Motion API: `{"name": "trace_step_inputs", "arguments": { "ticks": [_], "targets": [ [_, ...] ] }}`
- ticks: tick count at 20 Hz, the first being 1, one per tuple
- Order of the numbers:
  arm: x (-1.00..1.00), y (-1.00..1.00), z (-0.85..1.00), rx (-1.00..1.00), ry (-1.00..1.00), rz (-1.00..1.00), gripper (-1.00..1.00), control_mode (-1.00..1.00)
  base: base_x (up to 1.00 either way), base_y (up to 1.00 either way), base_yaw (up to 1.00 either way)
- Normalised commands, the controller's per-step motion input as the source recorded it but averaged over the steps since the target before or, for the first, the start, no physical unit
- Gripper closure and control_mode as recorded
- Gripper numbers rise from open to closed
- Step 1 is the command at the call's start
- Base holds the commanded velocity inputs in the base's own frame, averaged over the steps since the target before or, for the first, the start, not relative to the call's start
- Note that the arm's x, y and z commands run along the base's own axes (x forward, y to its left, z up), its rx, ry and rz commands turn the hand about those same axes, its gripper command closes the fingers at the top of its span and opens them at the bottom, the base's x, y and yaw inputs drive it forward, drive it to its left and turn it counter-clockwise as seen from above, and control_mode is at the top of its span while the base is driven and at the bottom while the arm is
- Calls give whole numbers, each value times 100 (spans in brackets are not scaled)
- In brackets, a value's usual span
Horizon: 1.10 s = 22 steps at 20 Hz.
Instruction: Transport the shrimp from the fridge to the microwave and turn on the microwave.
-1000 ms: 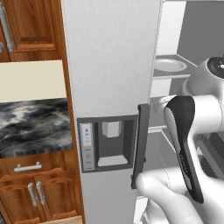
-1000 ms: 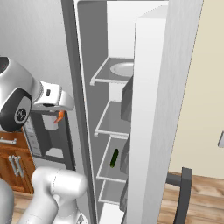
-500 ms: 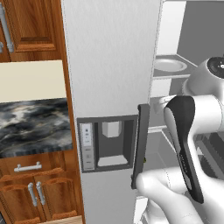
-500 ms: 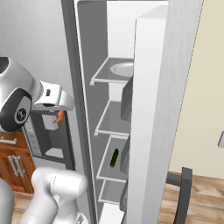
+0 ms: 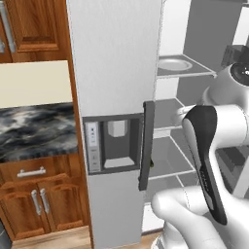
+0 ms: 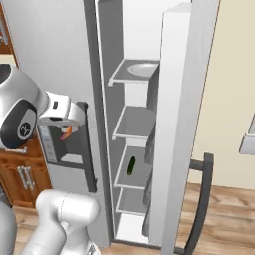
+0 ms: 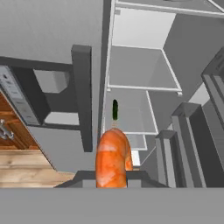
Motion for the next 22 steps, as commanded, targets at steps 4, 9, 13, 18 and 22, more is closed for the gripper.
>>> {"name": "trace_step_inputs", "arguments": {
  "ticks": [4,9,13,18,22],
  "targets": [
    [0,0,0,0,0,0,100,100,-51,47,-13],
    [0,0,0,0,0,0,100,100,-16,79,-11],
    [0,0,0,0,0,0,100,100,-6,80,-13],
    [0,0,0,0,0,0,100,100,-12,78,-13],
    [0,0,0,0,0,0,100,100,-4,79,-13]
  ]
}}
